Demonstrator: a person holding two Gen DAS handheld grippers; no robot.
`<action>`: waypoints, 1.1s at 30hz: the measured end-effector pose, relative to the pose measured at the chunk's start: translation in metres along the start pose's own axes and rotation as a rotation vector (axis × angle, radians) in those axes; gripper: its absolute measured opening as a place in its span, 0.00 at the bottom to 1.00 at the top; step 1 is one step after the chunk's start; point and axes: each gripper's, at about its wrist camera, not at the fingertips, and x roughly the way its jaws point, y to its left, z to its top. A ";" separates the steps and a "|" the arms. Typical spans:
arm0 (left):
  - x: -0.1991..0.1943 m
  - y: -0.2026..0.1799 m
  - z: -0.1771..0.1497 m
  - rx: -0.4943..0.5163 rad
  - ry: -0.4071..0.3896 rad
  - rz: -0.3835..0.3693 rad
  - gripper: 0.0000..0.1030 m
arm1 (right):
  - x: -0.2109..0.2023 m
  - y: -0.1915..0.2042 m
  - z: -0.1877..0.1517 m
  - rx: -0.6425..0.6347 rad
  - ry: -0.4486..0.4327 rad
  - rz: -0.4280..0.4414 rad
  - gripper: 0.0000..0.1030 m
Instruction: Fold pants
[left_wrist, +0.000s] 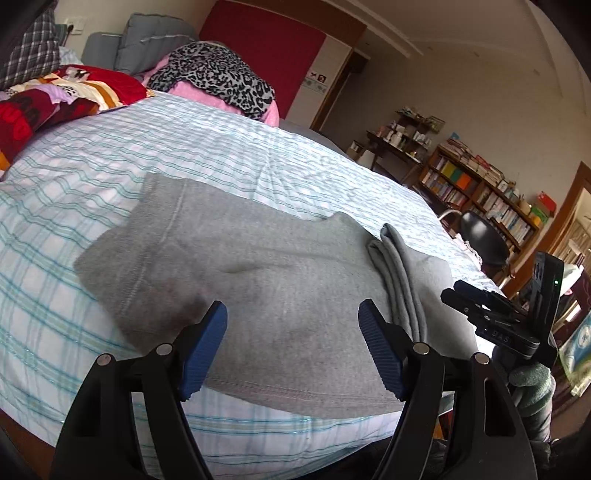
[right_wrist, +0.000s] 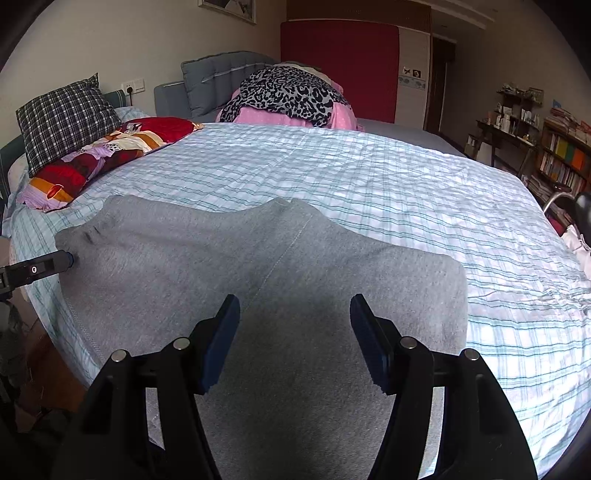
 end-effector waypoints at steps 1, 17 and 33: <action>-0.004 0.006 0.000 -0.011 -0.013 0.019 0.72 | 0.002 0.003 0.000 -0.004 0.004 0.006 0.62; -0.012 0.092 -0.005 -0.277 -0.059 0.147 0.78 | 0.023 0.022 -0.007 0.003 0.049 0.048 0.62; 0.027 0.072 0.011 -0.286 -0.075 0.071 0.65 | 0.031 0.017 -0.012 0.040 0.042 0.076 0.62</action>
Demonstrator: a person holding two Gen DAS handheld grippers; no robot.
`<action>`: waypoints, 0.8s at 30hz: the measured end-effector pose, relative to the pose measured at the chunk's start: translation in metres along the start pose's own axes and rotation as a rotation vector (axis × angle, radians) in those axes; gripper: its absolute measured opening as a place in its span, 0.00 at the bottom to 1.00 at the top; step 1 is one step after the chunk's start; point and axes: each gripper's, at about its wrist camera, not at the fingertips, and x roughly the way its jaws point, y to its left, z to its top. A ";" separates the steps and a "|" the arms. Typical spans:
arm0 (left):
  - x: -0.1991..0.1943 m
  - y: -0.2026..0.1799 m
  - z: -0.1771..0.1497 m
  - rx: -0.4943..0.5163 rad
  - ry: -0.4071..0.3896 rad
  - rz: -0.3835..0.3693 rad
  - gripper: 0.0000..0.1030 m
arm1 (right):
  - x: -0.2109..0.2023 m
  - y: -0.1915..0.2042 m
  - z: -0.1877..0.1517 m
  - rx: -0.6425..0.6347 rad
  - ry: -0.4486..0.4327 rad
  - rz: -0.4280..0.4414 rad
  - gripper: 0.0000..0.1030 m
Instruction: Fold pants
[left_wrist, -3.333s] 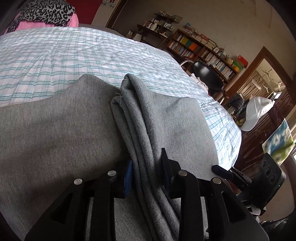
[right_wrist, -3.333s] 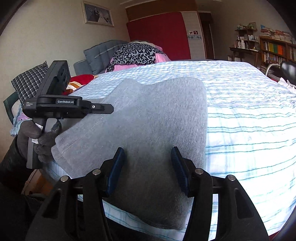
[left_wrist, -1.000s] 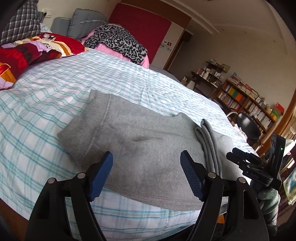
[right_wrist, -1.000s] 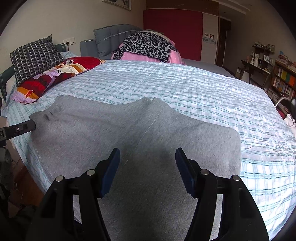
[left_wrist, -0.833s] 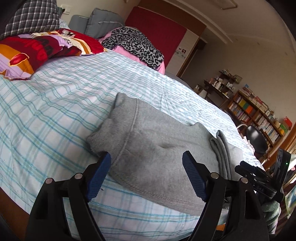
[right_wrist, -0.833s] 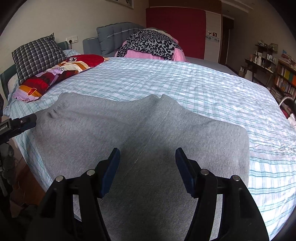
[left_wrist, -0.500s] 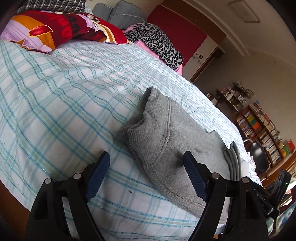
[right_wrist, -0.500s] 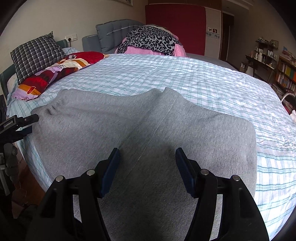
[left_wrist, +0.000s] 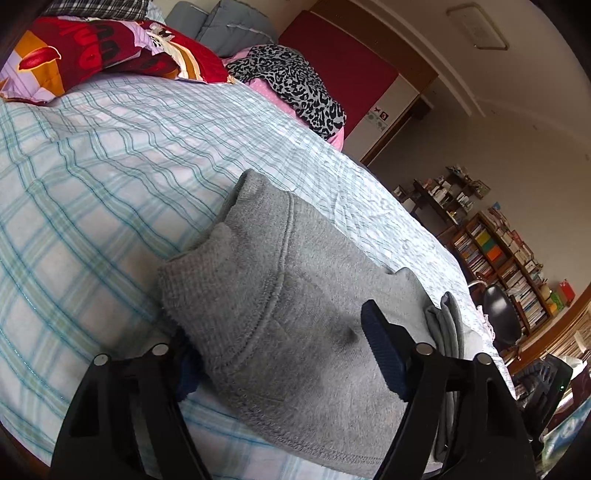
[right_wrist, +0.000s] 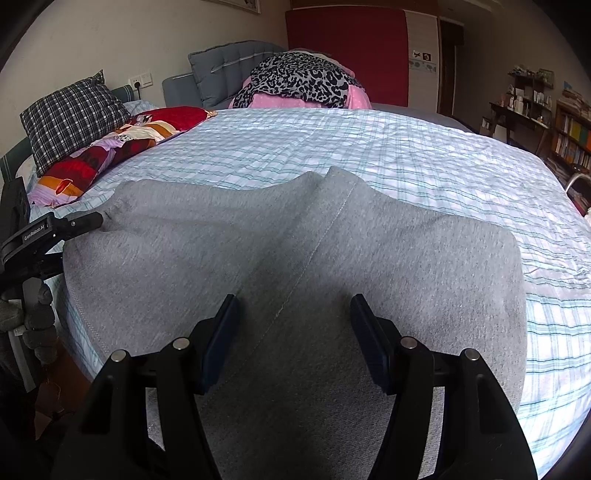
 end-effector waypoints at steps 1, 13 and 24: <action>0.001 0.000 0.001 -0.005 0.002 0.011 0.55 | 0.000 -0.001 0.000 0.003 -0.002 0.002 0.62; -0.021 -0.038 0.012 0.097 -0.078 -0.018 0.21 | -0.004 -0.004 -0.004 0.017 -0.019 0.000 0.62; -0.051 -0.151 0.008 0.379 -0.165 -0.136 0.20 | -0.018 -0.016 -0.007 0.066 -0.055 0.013 0.62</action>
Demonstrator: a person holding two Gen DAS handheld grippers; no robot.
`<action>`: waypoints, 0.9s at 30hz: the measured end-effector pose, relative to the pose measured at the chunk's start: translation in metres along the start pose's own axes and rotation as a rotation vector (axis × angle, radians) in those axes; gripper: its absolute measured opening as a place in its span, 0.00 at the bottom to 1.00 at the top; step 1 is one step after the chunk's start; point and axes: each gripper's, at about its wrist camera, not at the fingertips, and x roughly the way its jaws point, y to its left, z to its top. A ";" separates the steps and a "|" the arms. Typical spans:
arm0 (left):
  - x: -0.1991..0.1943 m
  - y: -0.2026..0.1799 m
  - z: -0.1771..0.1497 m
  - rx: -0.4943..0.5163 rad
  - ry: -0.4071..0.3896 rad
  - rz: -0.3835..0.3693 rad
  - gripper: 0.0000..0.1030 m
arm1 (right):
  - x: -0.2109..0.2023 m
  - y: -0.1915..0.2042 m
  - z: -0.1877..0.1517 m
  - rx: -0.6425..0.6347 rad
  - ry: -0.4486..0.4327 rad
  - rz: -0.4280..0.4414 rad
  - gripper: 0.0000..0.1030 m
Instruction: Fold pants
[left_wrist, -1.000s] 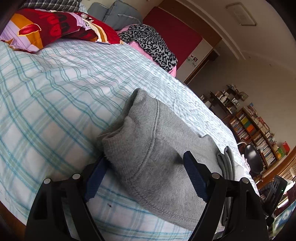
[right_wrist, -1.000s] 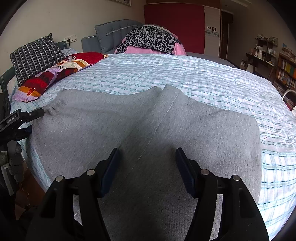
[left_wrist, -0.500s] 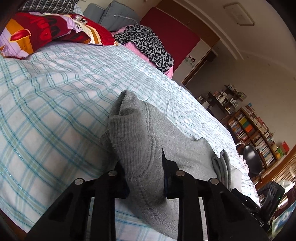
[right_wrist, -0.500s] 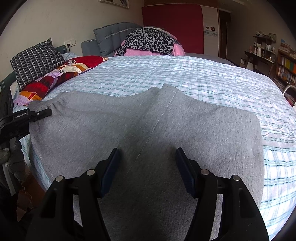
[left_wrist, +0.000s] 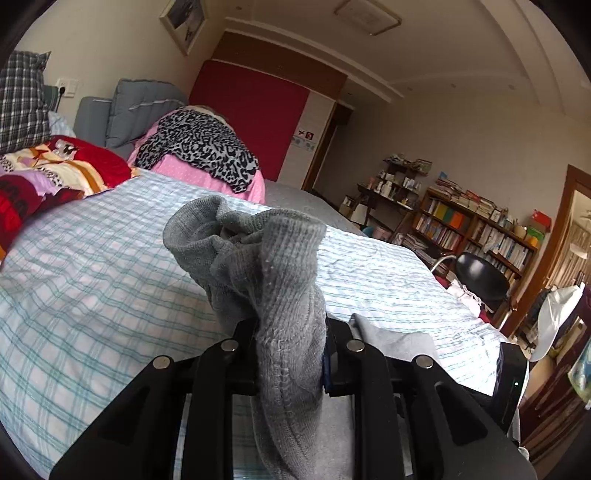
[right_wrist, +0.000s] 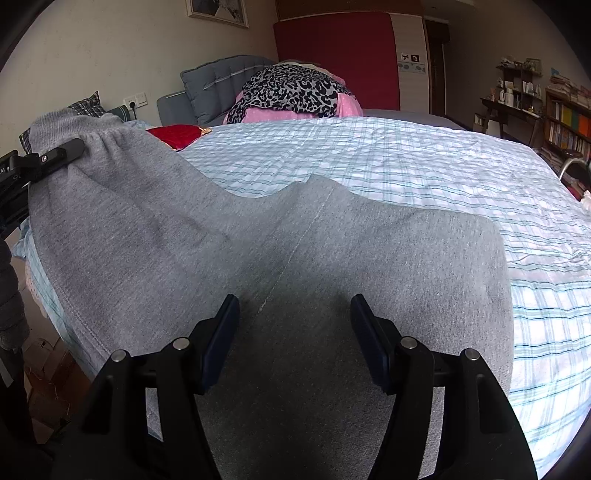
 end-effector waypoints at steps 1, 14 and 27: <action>0.001 -0.011 0.002 0.021 -0.002 -0.016 0.20 | -0.003 -0.002 0.000 0.008 -0.008 0.002 0.62; 0.037 -0.133 -0.008 0.263 0.079 -0.187 0.19 | -0.054 -0.051 -0.006 0.130 -0.141 -0.030 0.62; 0.091 -0.210 -0.068 0.444 0.226 -0.213 0.19 | -0.082 -0.102 -0.027 0.268 -0.186 -0.066 0.62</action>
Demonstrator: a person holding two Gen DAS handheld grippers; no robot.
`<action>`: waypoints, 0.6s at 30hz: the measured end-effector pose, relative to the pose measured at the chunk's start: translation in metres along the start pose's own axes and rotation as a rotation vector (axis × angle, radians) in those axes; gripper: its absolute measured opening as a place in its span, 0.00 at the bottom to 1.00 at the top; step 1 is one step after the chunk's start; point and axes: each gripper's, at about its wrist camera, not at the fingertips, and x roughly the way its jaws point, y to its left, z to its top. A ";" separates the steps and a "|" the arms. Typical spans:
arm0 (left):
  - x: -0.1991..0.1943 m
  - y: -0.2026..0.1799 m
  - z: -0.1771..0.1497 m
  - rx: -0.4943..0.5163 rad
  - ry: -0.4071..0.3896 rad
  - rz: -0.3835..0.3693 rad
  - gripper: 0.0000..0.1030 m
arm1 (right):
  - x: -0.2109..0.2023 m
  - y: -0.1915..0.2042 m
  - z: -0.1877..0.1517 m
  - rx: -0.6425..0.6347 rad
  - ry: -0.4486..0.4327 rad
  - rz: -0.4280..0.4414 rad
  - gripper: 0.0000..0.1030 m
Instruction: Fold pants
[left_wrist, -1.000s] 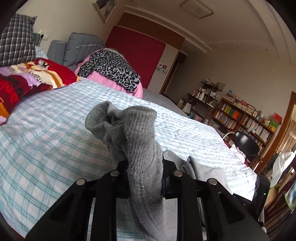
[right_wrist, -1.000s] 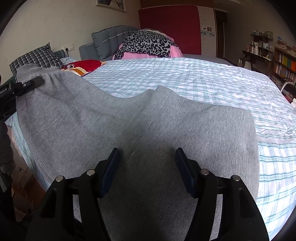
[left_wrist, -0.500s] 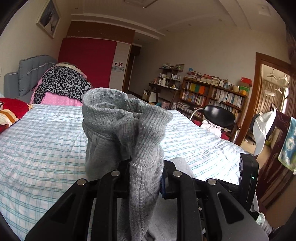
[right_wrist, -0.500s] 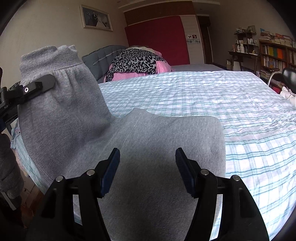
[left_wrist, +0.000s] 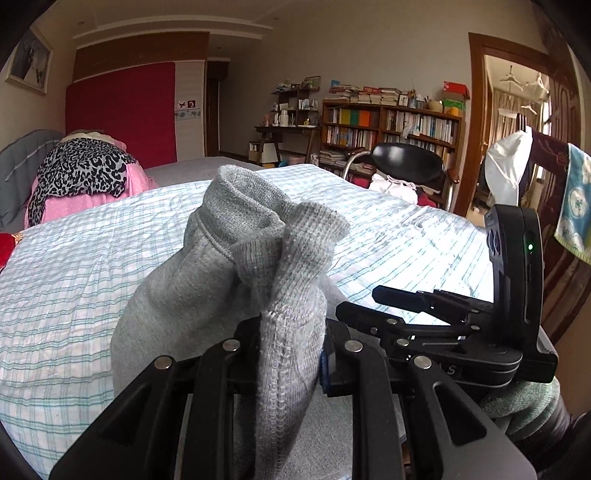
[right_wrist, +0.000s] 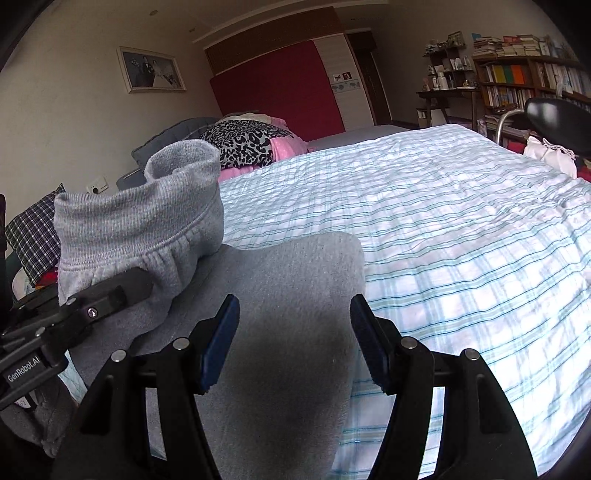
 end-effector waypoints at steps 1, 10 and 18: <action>0.004 -0.003 -0.001 0.010 0.008 0.003 0.19 | -0.002 -0.005 -0.001 0.010 0.000 -0.001 0.62; 0.038 -0.021 -0.020 0.086 0.105 0.026 0.25 | -0.010 -0.023 -0.003 0.074 -0.007 0.015 0.62; 0.049 -0.027 -0.037 0.096 0.164 -0.038 0.42 | -0.005 -0.028 -0.001 0.136 0.004 0.077 0.62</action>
